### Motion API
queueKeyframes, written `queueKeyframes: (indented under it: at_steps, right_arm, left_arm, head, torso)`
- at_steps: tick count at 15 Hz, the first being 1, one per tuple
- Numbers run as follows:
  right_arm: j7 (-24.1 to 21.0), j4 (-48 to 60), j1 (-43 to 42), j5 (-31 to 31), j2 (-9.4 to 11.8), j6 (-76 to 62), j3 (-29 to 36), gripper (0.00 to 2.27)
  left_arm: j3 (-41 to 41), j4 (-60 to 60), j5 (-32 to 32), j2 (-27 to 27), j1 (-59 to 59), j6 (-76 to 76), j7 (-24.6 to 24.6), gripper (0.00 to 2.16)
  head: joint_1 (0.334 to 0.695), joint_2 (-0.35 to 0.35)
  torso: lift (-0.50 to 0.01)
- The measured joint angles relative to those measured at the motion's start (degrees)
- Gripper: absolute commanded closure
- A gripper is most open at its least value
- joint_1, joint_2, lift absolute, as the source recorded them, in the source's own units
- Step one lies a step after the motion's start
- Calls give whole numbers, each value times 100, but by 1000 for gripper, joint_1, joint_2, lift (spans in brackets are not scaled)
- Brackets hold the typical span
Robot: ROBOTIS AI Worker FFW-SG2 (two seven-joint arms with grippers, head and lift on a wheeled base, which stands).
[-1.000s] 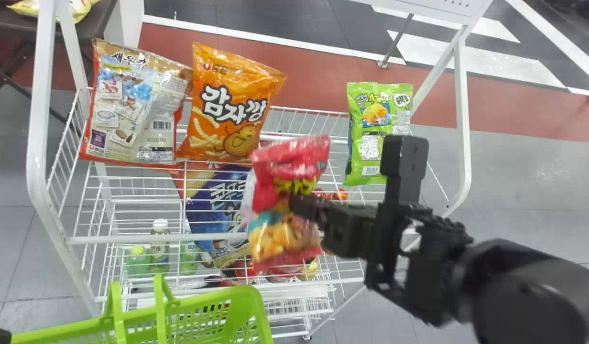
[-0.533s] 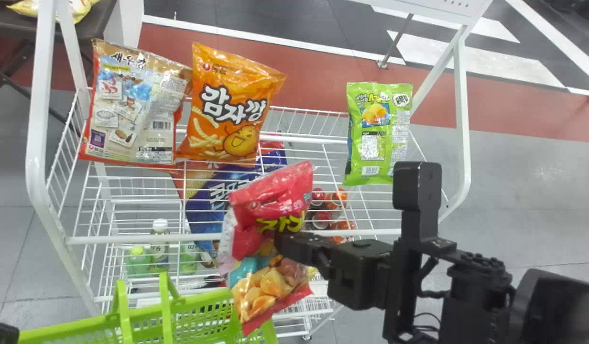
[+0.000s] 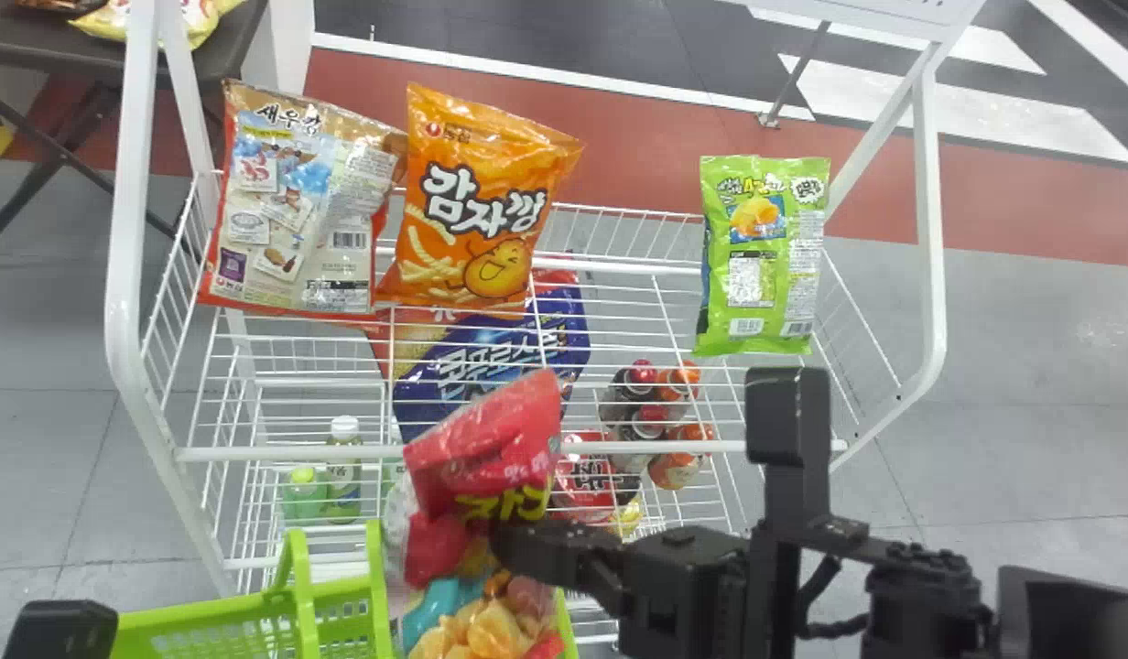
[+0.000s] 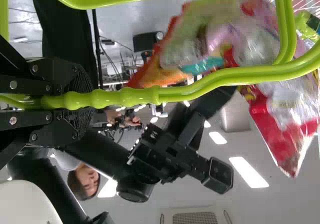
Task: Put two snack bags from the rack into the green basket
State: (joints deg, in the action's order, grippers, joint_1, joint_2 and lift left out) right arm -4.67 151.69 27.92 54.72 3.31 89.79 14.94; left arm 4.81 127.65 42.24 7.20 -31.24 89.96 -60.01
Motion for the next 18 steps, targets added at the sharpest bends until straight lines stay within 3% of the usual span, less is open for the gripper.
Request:
queueKeyframes:
  at_steps: [4,9,10,11,12,13,18]
  right_arm:
    - [-41,-1045,-220,-180,109,0,-528,2027]
    - [-546,-1897,-710,-502,287,0,-1527,2024]
    - [-580,-1987,-785,-542,318,0,-1702,1851]
    - [-595,-2047,-843,-624,359,0,-1911,1224]
    - [-597,-2067,-877,-745,384,0,-2087,302]
    - [-601,-2067,-901,-831,399,0,-2174,-2]
    - [-598,-1430,-938,-871,496,0,-1769,76]
  left_arm:
    - [26,-12,-2,0,69,0,-1,1065]
    - [107,-3,44,0,80,0,-1,1065]
    - [122,-2,53,0,81,0,-1,1065]
    - [135,-2,60,0,85,0,-1,1065]
    - [138,-2,64,0,99,0,-1,1065]
    - [139,-2,65,0,115,0,-1,1065]
    - [143,-12,65,-6,127,0,2,1065]
  head:
    - [695,-251]
    - [695,-146]
    - [695,-127]
    - [695,-106]
    - [695,-76]
    - [695,-68]
    - [695,-139]
  torso:
    - [-3]
    - [-3]
    - [-3]
    - [-3]
    - [-3]
    - [-3]
    - [-3]
